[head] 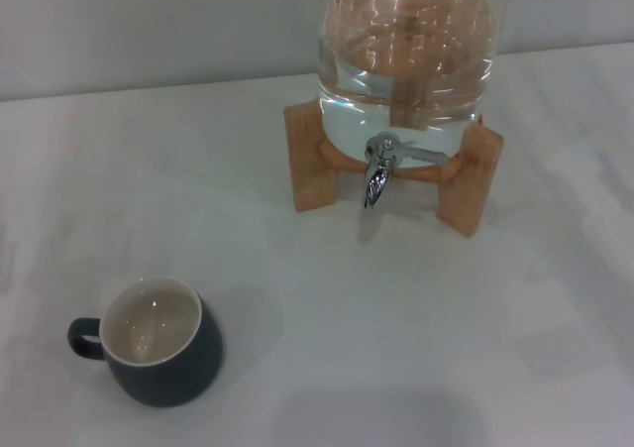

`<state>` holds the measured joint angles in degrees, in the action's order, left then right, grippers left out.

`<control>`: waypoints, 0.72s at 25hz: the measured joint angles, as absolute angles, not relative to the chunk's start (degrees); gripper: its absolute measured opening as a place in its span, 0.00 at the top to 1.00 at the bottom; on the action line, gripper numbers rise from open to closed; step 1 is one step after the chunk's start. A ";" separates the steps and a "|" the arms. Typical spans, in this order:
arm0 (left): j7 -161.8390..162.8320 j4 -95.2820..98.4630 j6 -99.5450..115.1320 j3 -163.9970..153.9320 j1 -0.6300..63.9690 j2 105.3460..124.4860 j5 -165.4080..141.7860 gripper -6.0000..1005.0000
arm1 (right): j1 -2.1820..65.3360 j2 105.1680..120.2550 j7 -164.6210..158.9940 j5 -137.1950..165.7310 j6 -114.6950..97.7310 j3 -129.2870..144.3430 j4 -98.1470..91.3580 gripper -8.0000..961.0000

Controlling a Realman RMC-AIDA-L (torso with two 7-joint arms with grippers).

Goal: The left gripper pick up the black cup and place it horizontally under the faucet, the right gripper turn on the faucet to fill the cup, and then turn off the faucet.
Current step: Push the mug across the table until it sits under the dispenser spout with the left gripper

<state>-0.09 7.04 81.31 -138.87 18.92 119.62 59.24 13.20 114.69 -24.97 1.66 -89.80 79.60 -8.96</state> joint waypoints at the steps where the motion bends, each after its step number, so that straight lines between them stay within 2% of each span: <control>1: -0.09 7.05 81.31 -139.00 18.90 119.62 59.24 0.40 | 13.20 114.69 -24.97 1.67 -89.80 79.62 -8.96 0.09; 18: -0.21 7.03 81.39 -139.22 18.90 119.44 59.24 0.40 | 13.18 114.70 -25.05 1.67 -89.82 80.24 -8.96 0.09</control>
